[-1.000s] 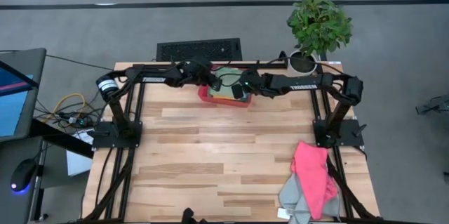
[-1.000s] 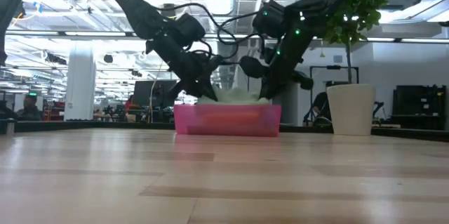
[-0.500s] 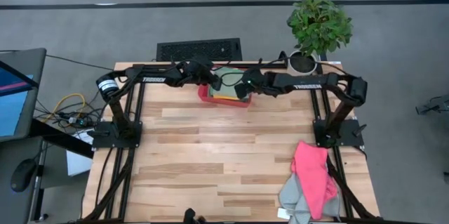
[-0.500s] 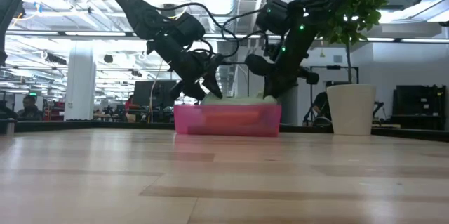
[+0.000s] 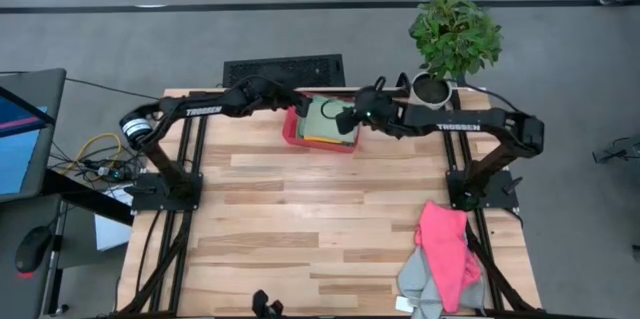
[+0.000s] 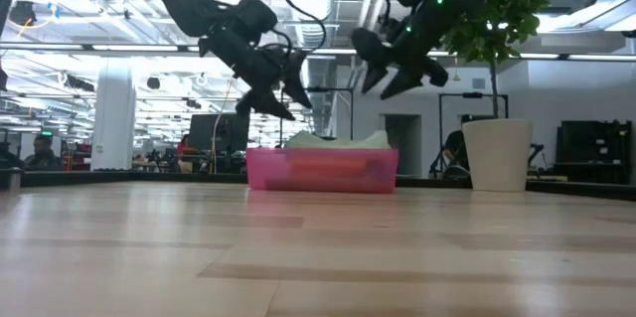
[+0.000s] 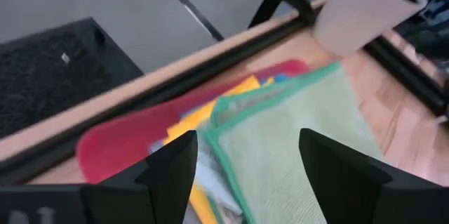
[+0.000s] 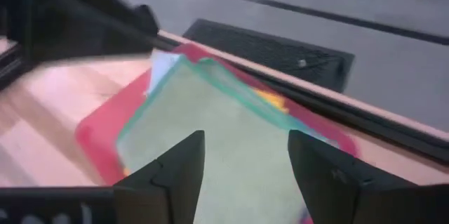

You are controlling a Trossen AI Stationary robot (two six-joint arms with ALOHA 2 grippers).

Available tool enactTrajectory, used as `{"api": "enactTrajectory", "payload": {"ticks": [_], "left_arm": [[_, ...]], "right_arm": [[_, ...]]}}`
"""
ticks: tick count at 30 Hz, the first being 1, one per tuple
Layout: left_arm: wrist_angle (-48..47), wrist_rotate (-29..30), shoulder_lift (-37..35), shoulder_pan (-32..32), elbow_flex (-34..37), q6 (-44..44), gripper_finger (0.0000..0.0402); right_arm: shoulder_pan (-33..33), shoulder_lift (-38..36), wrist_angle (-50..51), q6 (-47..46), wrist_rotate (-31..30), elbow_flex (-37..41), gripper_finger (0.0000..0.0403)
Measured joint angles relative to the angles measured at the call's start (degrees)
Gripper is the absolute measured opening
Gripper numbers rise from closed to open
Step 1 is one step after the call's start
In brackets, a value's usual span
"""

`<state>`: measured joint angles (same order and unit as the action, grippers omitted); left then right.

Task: Fold microfiber towels
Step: Stack the green microfiber cloth on top of the yellow microfiber cloth in the red bin

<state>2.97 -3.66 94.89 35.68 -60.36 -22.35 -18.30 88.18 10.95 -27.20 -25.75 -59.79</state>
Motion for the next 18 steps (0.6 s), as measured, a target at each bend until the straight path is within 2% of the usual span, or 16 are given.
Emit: {"api": "enactTrajectory", "payload": {"ticks": [6,9,12,18], "left_arm": [[-0.26,0.27,-3.62,0.24,0.0,6.31,0.0216],[1.18,-5.74,-3.46,0.24,0.0,7.75,0.0193],[4.16,-9.07,-0.88,-0.05,-0.07,8.02,0.0152],[5.45,-9.62,7.16,-0.66,0.07,10.63,0.0049]], "right_arm": [[-0.43,2.56,-14.45,0.66,1.63,8.05,0.0215],[-2.22,5.0,-20.42,0.68,4.77,9.65,0.0208],[-4.35,6.84,-21.98,0.67,8.06,9.75,0.0202],[-6.24,11.16,-21.21,-0.01,9.35,9.75,0.0193]]}}
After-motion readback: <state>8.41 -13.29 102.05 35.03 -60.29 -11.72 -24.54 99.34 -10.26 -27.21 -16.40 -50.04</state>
